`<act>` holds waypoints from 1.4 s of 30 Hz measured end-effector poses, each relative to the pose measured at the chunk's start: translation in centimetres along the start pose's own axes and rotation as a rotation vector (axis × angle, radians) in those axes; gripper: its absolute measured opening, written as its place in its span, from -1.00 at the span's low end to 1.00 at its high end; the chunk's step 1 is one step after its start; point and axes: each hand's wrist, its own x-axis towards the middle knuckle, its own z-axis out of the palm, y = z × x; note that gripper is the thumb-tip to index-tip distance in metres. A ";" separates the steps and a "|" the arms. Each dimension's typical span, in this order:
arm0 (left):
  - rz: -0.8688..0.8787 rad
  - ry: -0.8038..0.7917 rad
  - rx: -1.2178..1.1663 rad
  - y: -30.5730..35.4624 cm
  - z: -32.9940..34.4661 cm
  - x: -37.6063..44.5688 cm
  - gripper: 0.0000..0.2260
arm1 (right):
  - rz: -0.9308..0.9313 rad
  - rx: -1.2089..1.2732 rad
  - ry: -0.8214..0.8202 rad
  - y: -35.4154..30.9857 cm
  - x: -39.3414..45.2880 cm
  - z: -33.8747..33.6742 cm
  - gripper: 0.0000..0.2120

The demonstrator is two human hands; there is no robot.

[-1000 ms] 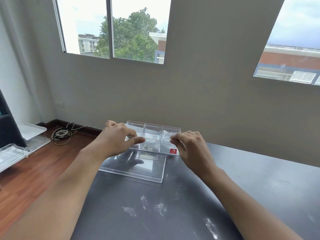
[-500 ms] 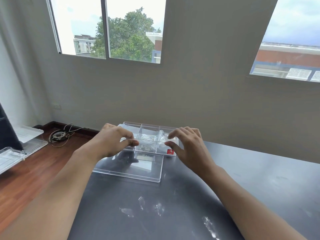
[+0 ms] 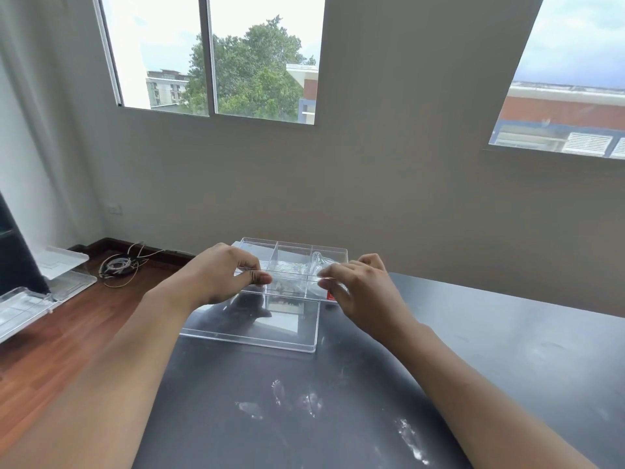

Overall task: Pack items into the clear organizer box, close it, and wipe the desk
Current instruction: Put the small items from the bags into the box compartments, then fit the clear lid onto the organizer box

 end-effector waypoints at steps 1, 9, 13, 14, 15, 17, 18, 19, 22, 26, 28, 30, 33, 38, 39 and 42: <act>0.002 0.000 0.000 0.0 0.0 0.0 -0.54 | -0.002 -0.002 -0.017 0.0 0.1 0.1 -0.88; -0.005 -0.026 0.018 0.0 0.4 0.0 -0.51 | 0.002 -0.059 -0.030 -0.4 -0.5 0.6 -0.82; 0.003 -0.028 0.020 0.0 0.6 -0.2 -0.58 | 0.007 -0.045 -0.043 -0.4 -0.6 0.8 -0.83; 0.005 -0.030 -0.009 0.1 0.6 -0.3 -0.62 | 0.006 -0.041 -0.056 -0.5 -0.4 0.8 -0.83; 0.018 -0.025 -0.030 0.2 0.5 -0.5 -0.59 | 0.005 -0.027 -0.065 -0.6 -0.3 0.7 -0.83; 0.080 0.036 -0.027 0.4 0.4 -0.9 -0.38 | 0.009 0.022 -0.072 -0.8 0.0 0.2 -0.85; 0.106 0.081 -0.004 0.4 0.4 -1.2 -0.34 | 0.014 0.040 -0.079 -0.9 0.0 0.0 -0.83; 0.129 0.123 0.013 0.6 0.4 -1.6 -0.34 | 0.015 0.046 -0.079 -1.2 0.0 -0.3 -0.81; 0.170 0.215 0.046 1.2 0.4 -3.9 -0.47 | -0.028 0.021 -0.009 -1.8 0.0 -1.2 -0.80; 0.220 0.340 0.118 0.9 0.2 -7.3 -0.68 | -0.189 0.062 -0.015 -2.7 -0.2 -2.9 -0.71; 0.214 0.347 0.133 0.5 0.4 -8.7 -0.66 | -0.254 0.086 -0.101 -3.2 -0.6 -3.4 -0.64; 0.223 0.309 0.148 0.5 0.7 -9.7 -0.60 | -0.280 0.116 -0.194 -3.7 -0.9 -3.5 -0.58; 0.264 0.221 0.190 0.9 1.4 -10.5 -0.60 | -0.290 0.168 -0.298 -4.6 -1.0 -3.2 -0.60; 0.316 0.292 0.165 1.0 1.8 -10.8 -0.79 | -0.293 0.202 -0.323 -5.2 -1.1 -2.5 -0.72; 0.328 0.304 0.162 1.0 1.8 -10.8 -0.80 | -0.294 0.200 -0.328 -5.2 -1.1 -2.5 -0.74; 0.352 0.323 0.171 1.0 1.9 -10.8 -0.82 | -0.287 0.214 -0.341 -5.4 -1.4 -2.3 -0.79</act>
